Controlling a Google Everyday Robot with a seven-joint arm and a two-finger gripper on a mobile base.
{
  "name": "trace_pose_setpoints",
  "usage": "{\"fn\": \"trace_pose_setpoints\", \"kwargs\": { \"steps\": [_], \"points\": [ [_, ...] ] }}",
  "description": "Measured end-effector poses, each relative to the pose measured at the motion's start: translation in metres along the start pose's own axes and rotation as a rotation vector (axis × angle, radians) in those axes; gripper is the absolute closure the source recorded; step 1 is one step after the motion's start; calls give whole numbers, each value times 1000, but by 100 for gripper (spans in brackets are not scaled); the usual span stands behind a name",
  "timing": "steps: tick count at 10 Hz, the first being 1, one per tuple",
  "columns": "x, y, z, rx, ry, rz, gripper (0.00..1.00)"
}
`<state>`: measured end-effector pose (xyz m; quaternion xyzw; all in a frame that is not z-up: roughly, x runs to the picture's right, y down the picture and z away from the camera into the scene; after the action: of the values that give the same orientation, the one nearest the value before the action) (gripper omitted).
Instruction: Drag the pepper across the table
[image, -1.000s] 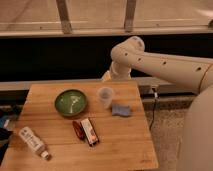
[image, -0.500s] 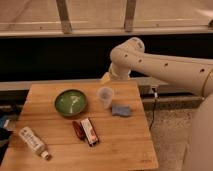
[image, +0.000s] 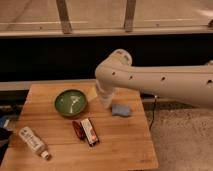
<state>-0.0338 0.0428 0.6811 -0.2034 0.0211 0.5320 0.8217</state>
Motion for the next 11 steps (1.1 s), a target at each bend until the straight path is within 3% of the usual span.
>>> {"fn": "trace_pose_setpoints", "kwargs": {
  "steps": [2,5,9,11],
  "points": [
    [6,49,5,-34,2,-73,20],
    [-18,114,34,-104,-7,-169,20],
    [-22,120,40,-109,-10,-173,20],
    [-18,123,49,-138,20,-169,20]
  ]
}}
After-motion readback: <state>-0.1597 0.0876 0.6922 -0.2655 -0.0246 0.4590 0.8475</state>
